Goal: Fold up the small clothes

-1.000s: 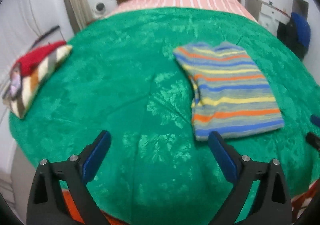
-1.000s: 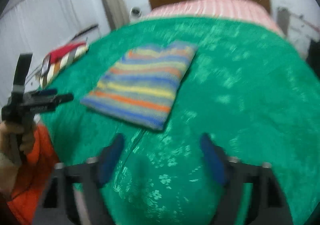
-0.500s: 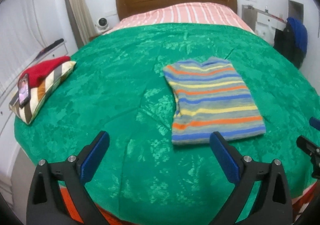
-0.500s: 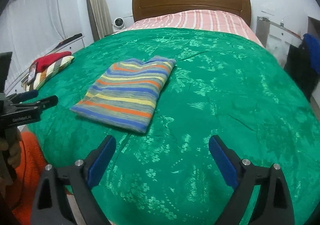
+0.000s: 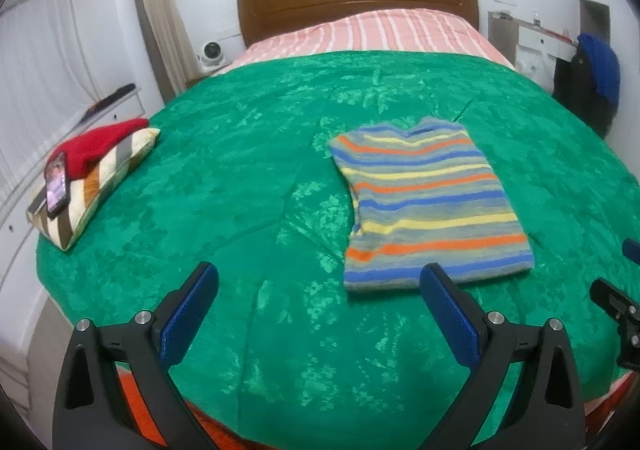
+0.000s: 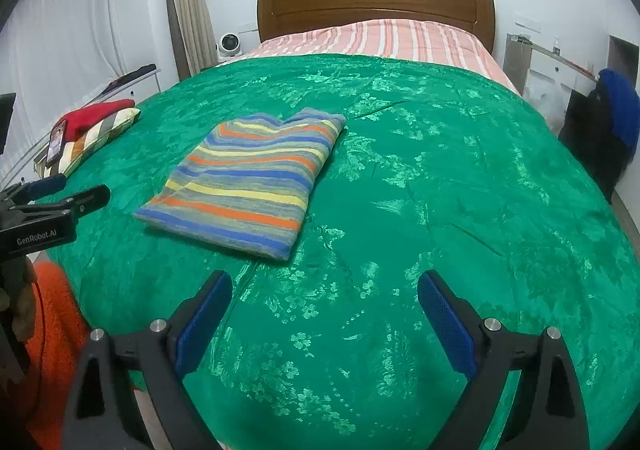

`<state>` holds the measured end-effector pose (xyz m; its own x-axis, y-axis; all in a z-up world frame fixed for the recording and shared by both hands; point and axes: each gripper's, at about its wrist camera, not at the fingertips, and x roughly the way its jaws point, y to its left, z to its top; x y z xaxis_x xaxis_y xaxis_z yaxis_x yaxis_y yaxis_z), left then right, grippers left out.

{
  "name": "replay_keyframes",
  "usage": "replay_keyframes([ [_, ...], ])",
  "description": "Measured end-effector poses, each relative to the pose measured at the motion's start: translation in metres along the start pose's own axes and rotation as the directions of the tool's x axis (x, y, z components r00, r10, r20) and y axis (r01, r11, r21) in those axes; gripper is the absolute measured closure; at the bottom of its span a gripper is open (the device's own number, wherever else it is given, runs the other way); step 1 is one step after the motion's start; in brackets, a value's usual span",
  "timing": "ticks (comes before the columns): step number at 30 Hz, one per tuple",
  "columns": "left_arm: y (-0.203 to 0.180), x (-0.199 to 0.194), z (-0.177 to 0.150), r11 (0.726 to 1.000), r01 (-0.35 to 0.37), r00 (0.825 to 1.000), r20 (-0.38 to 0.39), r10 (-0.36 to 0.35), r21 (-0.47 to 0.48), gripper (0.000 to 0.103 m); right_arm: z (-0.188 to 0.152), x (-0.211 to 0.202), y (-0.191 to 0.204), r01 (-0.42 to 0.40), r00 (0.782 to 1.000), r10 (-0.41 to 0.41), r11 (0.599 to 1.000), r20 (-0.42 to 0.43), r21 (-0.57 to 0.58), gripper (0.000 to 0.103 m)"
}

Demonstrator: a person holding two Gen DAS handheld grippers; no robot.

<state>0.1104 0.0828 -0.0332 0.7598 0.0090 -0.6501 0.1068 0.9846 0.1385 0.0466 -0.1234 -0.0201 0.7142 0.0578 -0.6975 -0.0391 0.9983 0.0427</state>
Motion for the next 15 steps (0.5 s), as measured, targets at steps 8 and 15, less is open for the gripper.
replay_keyframes([
  [8,0.001,0.004,-0.002,1.0,-0.003,1.0,-0.008,0.003,0.002,0.001,-0.004,0.004,0.0,0.009,1.0,-0.009,1.0,-0.019,-0.006,0.01],
  [15,-0.002,0.03,-0.016,0.997,0.071,0.99,-0.122,-0.069,0.015,0.0,-0.008,0.006,-0.001,0.012,1.0,-0.012,1.0,-0.025,-0.005,0.01],
])
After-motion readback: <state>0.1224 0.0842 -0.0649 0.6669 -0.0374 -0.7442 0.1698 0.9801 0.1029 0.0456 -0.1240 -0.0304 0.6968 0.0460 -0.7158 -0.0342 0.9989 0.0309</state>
